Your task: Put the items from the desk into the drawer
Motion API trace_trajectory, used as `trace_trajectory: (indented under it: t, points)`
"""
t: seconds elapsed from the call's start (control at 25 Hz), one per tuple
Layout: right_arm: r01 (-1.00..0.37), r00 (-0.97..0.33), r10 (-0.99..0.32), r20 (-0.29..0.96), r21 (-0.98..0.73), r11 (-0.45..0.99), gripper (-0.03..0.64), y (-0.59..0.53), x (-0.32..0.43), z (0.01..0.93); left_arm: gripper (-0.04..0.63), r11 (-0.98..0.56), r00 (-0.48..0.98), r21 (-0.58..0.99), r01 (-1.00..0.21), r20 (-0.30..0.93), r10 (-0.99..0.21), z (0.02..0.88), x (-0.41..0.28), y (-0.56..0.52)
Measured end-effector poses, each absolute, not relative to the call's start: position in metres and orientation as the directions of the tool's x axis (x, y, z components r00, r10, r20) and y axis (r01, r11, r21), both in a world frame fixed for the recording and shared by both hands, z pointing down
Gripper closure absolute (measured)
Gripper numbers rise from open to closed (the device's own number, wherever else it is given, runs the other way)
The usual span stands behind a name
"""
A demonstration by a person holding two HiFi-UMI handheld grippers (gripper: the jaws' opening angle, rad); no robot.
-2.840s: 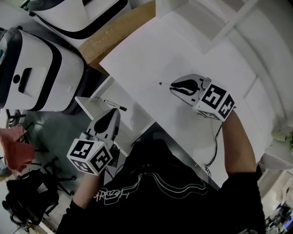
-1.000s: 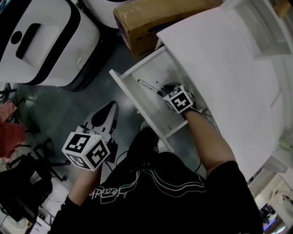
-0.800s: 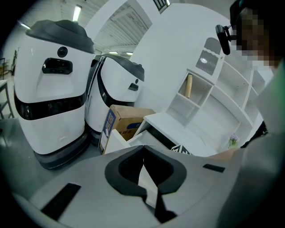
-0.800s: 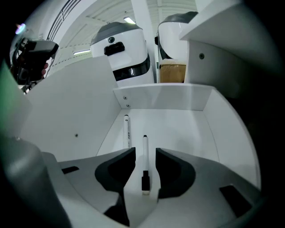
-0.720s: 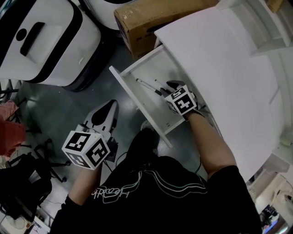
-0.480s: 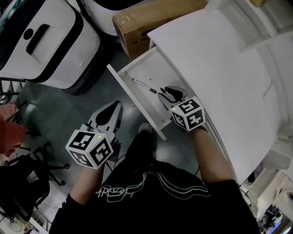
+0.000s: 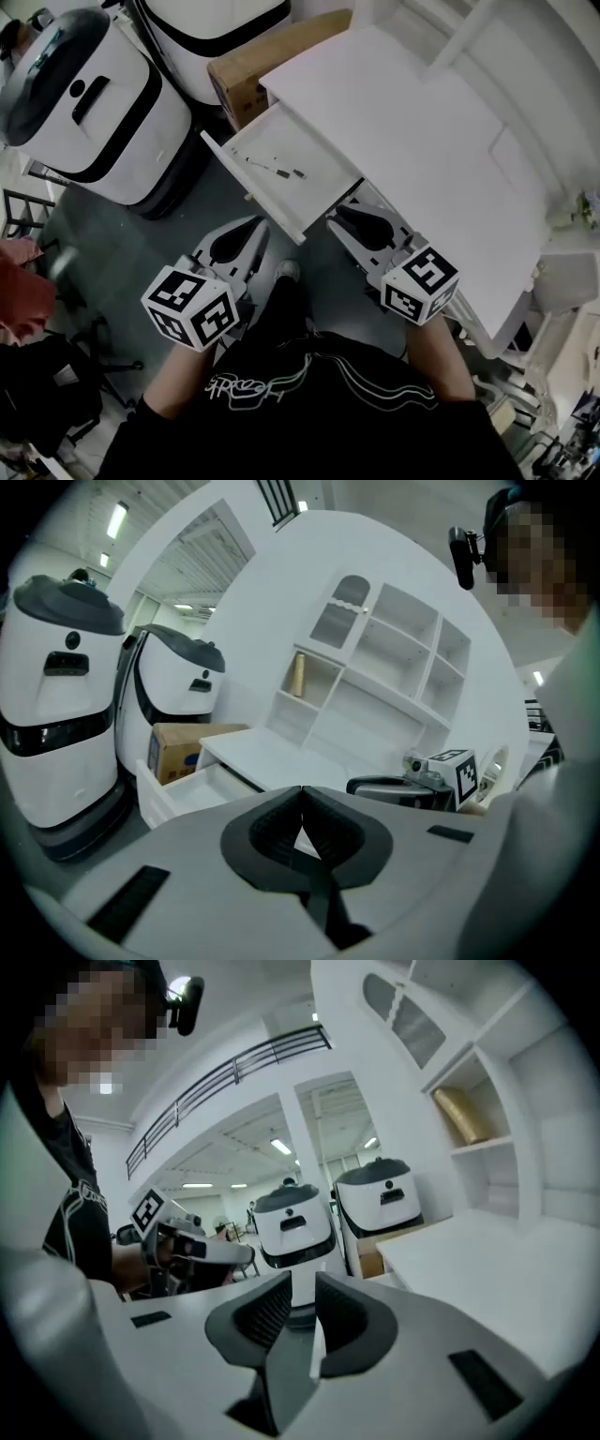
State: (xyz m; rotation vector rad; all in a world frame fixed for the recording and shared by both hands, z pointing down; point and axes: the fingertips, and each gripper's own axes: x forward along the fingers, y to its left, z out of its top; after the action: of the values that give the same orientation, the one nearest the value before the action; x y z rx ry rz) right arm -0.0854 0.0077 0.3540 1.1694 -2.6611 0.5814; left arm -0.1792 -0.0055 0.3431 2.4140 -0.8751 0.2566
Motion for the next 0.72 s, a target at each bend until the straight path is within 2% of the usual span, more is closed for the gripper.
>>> trace_trajectory:
  t: [0.32, 0.48, 0.72]
  points:
    - [-0.677, -0.71, -0.704, 0.007, -0.283, 0.679, 0.56, 0.133, -0.065, 0.228, 0.575, -0.774, 0.851, 0.354, -0.525, 0.213, -0.48, 0.239, -0.153, 0.106]
    - [-0.682, -0.7, -0.713, -0.033, -0.265, 0.681, 0.56, 0.169, -0.061, 0.208, 0.575, -0.816, 0.875, 0.319, -0.483, 0.147, -0.461, 0.205, -0.146, 0.14]
    - [-0.697, -0.681, -0.732, -0.04, -0.274, 0.663, 0.563, 0.193, -0.058, 0.208, 0.575, -0.823, 0.874, 0.296, -0.485, 0.132, -0.467, 0.195, -0.143, 0.164]
